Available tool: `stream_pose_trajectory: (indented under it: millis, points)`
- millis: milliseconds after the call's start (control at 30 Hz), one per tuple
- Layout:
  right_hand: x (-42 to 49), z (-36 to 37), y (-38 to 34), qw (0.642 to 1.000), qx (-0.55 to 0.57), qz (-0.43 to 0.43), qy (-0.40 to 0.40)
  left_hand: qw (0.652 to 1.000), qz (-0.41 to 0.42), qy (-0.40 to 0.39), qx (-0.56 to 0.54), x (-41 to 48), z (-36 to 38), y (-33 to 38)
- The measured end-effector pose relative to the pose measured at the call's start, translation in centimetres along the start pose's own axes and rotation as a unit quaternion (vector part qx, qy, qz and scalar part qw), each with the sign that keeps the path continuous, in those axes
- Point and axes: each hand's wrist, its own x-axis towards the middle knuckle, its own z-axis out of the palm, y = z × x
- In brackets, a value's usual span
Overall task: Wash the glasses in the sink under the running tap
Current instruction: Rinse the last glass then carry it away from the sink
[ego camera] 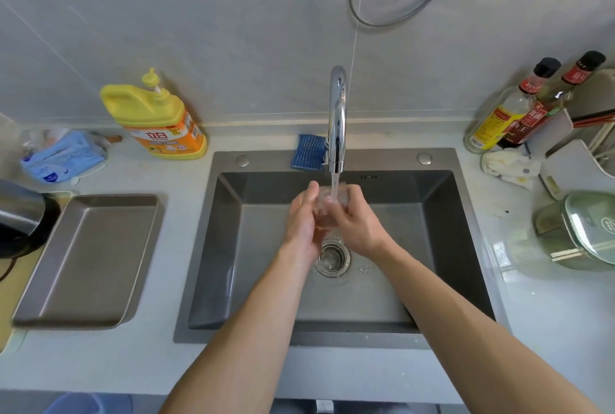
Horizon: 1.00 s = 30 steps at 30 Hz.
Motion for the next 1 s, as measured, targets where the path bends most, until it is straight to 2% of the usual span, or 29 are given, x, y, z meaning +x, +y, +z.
stream_pose_trajectory:
  millis: [67,133,167,233,300,333,400,467,533,600,667,733,800,933,1000]
  points:
    - [0.2,-0.5,1.2,0.998,-0.006,-0.010,-0.058,1.000,-0.007,0.020,0.003,0.4,-0.3,0.1]
    - [-0.2,-1.4,2.1,0.986,-0.117,-0.031,-0.116,0.998,-0.039,0.043,-0.011,0.3,-0.5,0.4]
    - [-0.4,-1.8,2.5,0.977,-0.173,-0.047,-0.119,0.997,-0.050,0.050,-0.019,0.4,-0.6,0.4]
    - [-1.0,-2.5,3.1,0.973,-0.215,-0.075,-0.047,0.995,-0.074,0.048,-0.042,0.2,-0.5,0.2]
    - [-1.6,-2.3,3.1,0.985,-0.139,-0.094,0.035,0.993,-0.095,0.041,-0.054,0.0,-0.3,0.2]
    - [-1.8,-2.1,2.9,0.995,-0.061,-0.066,0.038,0.993,-0.108,0.020,-0.050,-0.1,-0.1,0.2]
    - [-1.9,-1.6,2.3,0.996,0.094,-0.008,-0.006,0.989,-0.134,-0.053,-0.033,-0.7,0.3,0.2]
    - [-1.4,-1.6,1.6,0.990,0.138,0.023,-0.014,0.984,-0.150,-0.092,0.012,-1.0,0.7,0.0]
    - [-0.9,-2.2,1.0,0.995,0.102,0.016,-0.011,0.984,-0.139,-0.085,0.070,-0.6,0.8,0.0]
    - [-0.1,-2.9,0.9,1.000,-0.019,-0.008,-0.013,0.988,-0.118,-0.068,0.073,-0.4,0.7,0.2]
    - [0.4,-3.5,0.9,0.990,-0.137,-0.034,-0.017,0.988,-0.104,-0.086,0.074,-0.6,0.9,0.7]
    - [0.8,-3.9,0.7,0.980,-0.189,-0.056,-0.021,0.984,-0.058,-0.108,0.130,-0.2,1.0,0.4]
    - [1.0,-4.1,0.3,0.966,-0.238,-0.089,-0.042,0.979,-0.024,-0.076,0.187,0.0,1.0,0.1]
    - [1.3,-3.9,0.1,0.961,-0.256,-0.077,-0.073,0.946,0.027,-0.007,0.323,0.3,0.6,0.6]
    - [1.0,-3.6,-0.4,0.979,-0.189,-0.061,-0.050,0.966,0.015,-0.023,0.255,-0.5,0.4,1.3]
